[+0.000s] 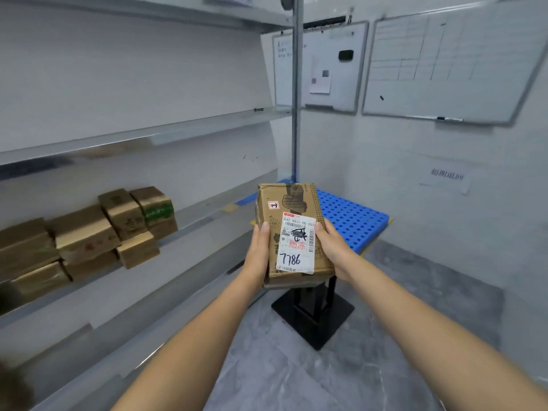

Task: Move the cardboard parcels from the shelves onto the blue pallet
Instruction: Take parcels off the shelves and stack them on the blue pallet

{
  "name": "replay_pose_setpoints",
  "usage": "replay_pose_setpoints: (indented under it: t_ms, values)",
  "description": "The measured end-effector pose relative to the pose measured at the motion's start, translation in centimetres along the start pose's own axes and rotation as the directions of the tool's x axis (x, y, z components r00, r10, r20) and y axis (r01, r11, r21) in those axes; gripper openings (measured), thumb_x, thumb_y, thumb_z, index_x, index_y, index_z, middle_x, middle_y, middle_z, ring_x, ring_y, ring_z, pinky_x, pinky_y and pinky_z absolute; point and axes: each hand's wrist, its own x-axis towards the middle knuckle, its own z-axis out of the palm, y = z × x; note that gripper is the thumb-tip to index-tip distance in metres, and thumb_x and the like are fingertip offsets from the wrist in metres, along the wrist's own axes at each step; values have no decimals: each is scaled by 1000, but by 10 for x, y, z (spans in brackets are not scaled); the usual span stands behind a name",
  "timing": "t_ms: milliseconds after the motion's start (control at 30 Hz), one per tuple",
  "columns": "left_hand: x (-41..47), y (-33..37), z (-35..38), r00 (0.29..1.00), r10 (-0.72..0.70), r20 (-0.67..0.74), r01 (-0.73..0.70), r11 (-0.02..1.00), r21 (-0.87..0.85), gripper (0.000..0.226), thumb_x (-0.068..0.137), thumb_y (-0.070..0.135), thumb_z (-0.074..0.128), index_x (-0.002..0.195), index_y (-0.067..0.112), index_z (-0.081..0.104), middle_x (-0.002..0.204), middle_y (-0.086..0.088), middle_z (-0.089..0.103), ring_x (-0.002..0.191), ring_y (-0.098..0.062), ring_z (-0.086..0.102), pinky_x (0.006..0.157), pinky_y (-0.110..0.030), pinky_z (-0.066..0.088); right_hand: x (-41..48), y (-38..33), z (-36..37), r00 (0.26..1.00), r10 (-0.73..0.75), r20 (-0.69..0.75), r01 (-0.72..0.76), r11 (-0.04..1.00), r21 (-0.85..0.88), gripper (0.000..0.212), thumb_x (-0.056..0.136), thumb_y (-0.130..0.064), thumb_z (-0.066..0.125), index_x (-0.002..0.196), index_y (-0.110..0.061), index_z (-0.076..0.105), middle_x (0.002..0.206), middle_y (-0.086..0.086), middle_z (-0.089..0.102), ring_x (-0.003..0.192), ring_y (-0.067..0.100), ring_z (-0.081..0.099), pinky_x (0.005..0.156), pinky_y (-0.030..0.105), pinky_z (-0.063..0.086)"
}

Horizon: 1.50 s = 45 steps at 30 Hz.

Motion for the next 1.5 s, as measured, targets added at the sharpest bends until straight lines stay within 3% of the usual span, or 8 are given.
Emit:
replay_pose_setpoints:
  t_ms: [200, 367, 500, 600, 800, 1167, 1333, 1500]
  values:
    - [95, -20, 21, 997, -51, 61, 56, 995, -83, 96, 68, 89, 52, 147, 35, 43, 149, -1, 50, 135, -27, 50, 113, -54, 36, 78, -6, -24, 998, 32, -44, -32, 999, 11, 49, 102, -46, 36, 150, -37, 27, 140, -2, 55, 120, 22, 59, 99, 47, 51]
    - [191, -27, 30, 994, -80, 68, 85, 994, -66, 101, 65, 95, 43, 149, 38, 37, 152, 0, 45, 138, -24, 46, 114, -53, 35, 169, -23, -38, 995, 87, -54, -87, 996, 7, 41, 102, -44, 37, 143, -39, 37, 115, -5, 70, 94, 18, 71, 60, 32, 59]
    - [270, -28, 26, 998, -52, 33, 54, 997, -49, 106, 68, 94, 37, 153, 32, 29, 158, -3, 35, 142, -26, 40, 116, -53, 33, 254, -47, -37, 996, 81, -45, -83, 995, -53, 41, 103, -42, 39, 143, -36, 40, 114, -4, 71, 96, 18, 71, 68, 35, 59]
    - [325, -31, 18, 996, -85, -6, 84, 996, -42, 112, 62, 99, 34, 153, 33, 30, 156, -3, 40, 140, -27, 42, 115, -53, 34, 308, -54, -28, 997, 74, -25, -76, 993, -86, 41, 103, -42, 39, 143, -36, 41, 117, -6, 69, 99, 16, 69, 70, 33, 58]
    - [386, -59, 12, 984, -167, -54, 165, 985, -43, 107, 66, 94, 32, 154, 34, 28, 159, -1, 34, 142, -26, 39, 116, -53, 32, 384, -34, -27, 990, 138, 14, -136, 985, -103, 47, 102, -42, 39, 148, -32, 35, 131, -1, 63, 113, 20, 63, 95, 44, 53]
    - [487, -78, 35, 940, -201, -274, 182, 979, -93, 103, 69, 93, 36, 154, 35, 27, 160, -1, 31, 143, -25, 38, 117, -52, 31, 535, -38, -44, 957, 136, 257, -82, 974, -210, 42, 103, -41, 36, 144, -33, 38, 125, -7, 63, 94, 5, 63, 70, 25, 51]
    - [530, -91, 57, 863, -239, -446, 213, 971, -109, 79, 89, 79, 24, 153, 33, 31, 161, -2, 29, 145, -25, 35, 118, -52, 29, 603, -36, -53, 908, 176, 381, -52, 948, -313, 48, 103, -43, 34, 150, -33, 29, 142, -2, 52, 117, 18, 56, 83, 30, 47]
    - [567, -99, 72, 785, -309, -537, 266, 951, -159, 77, 91, 78, 22, 151, 32, 35, 155, -2, 42, 139, -25, 44, 116, -51, 33, 659, -25, -58, 857, 230, 462, -62, 934, -351, 53, 103, -45, 33, 153, -31, 22, 152, 0, 40, 135, 23, 44, 105, 39, 42]
